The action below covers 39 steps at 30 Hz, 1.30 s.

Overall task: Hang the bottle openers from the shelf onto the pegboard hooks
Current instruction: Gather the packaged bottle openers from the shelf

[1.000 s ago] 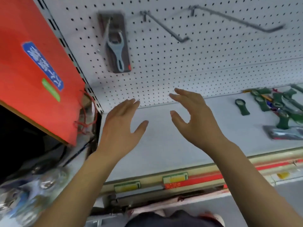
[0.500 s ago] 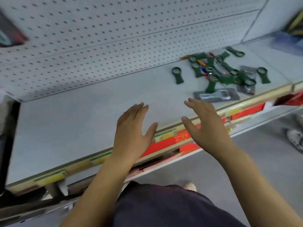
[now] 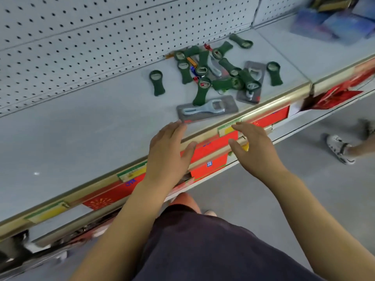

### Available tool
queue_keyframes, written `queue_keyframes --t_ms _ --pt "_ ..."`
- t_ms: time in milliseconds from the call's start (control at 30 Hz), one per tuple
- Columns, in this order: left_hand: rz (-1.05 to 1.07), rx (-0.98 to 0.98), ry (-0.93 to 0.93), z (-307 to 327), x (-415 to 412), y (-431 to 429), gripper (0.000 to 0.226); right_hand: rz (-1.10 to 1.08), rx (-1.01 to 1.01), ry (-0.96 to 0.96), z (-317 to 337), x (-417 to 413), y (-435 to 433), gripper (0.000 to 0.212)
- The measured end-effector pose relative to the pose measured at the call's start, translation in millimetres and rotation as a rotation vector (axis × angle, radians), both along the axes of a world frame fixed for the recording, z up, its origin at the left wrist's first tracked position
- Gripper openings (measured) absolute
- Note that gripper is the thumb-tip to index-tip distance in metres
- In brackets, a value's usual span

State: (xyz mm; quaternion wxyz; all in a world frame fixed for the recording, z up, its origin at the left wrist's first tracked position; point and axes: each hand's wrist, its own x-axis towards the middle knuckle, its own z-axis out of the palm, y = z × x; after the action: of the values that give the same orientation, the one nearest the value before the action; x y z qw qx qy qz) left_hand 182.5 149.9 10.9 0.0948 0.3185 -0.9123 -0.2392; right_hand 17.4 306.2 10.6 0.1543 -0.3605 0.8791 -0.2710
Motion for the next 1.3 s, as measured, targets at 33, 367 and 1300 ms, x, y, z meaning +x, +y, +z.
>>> queue_keyframes --t_ms 33,367,1300 --pt "-0.005 -0.003 -0.014 -0.7 -7.6 -3.3 0.053 -0.021 -0.002 -0.006 -3.0 -8.3 -3.7 0.042" --pt "-0.108 -0.004 -0.069 -30.4 -94.6 -53.2 0.050 -0.212 -0.006 -0.062 -18.5 -77.9 -47.4 0.035" --pt "0.473 0.099 0.057 -53.0 -166.9 -31.2 0.050 0.218 0.056 0.024 -39.1 -251.8 -87.8 0.067"
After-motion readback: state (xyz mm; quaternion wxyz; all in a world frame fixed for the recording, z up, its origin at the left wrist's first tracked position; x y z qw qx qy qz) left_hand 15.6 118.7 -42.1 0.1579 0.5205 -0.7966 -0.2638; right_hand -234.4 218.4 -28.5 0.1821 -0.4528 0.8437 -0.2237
